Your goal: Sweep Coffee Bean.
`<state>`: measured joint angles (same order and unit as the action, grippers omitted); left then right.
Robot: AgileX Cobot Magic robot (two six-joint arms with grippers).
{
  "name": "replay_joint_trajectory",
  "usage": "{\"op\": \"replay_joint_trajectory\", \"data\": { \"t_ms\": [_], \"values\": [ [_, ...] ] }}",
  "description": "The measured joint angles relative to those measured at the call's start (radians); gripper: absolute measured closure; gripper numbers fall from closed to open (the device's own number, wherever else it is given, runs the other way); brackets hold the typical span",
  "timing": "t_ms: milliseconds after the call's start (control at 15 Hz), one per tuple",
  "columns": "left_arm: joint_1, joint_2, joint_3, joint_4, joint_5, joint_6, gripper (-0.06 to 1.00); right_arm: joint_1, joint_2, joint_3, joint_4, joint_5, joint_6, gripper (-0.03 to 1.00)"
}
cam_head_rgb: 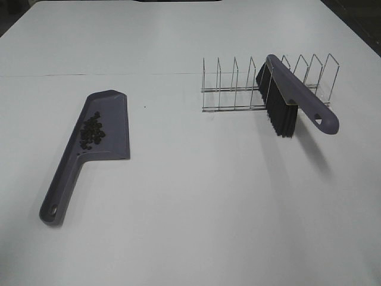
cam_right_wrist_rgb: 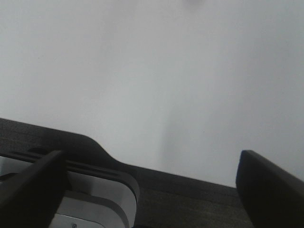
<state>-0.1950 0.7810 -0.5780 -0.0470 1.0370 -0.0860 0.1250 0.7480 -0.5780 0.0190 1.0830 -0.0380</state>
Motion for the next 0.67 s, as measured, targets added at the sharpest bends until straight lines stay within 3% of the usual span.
{"op": "replay_joint_trajectory", "data": {
  "t_ms": [200, 667],
  "values": [
    [0.0, -0.234, 0.049, 0.047, 0.037, 0.0, 0.29, 0.0, -0.233, 0.101, 0.003, 0.013, 0.0, 0.09],
    [0.0, -0.633, 0.053, 0.047, 0.039, 0.062, 0.29, 0.0, -0.629, 0.119, 0.028, 0.02, 0.001, 0.09]
  ]
}}
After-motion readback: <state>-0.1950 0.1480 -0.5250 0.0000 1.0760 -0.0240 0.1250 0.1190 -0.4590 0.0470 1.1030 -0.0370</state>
